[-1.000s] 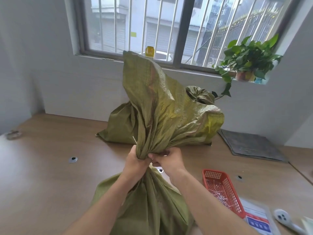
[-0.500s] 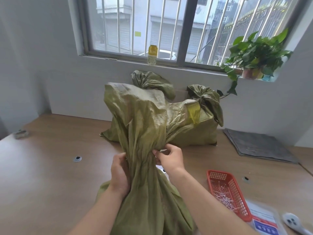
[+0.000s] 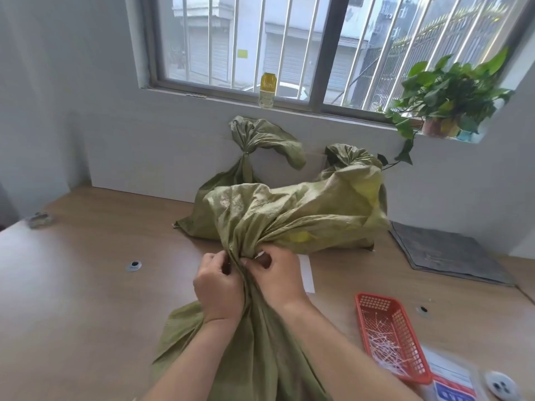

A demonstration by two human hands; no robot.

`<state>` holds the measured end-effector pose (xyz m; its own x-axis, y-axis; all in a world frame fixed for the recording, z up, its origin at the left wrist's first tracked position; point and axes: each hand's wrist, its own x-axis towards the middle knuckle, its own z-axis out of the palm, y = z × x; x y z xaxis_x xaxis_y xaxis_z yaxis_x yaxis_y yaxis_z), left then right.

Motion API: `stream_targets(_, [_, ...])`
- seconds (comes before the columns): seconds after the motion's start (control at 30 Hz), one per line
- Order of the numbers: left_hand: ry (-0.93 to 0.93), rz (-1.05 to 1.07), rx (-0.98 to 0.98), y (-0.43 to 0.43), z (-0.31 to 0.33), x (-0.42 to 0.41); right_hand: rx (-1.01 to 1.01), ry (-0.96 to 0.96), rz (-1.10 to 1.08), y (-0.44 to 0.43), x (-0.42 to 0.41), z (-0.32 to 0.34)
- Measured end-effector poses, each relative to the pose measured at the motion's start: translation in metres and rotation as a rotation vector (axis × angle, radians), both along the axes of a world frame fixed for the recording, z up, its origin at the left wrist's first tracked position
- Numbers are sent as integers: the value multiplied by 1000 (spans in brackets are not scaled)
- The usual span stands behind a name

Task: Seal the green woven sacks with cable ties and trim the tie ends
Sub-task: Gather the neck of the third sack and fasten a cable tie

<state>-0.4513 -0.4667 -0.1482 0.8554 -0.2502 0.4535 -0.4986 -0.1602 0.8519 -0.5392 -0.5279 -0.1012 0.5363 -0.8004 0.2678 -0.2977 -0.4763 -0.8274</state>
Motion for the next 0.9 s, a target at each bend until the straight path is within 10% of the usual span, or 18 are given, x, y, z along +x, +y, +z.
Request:
stream_targets(0.37, [-49, -292, -33, 15, 1, 8, 534, 58, 197, -17, -6, 18])
stream_targets(0.9, [570, -561, -415, 34, 19, 17, 497, -102, -181, -14, 14, -3])
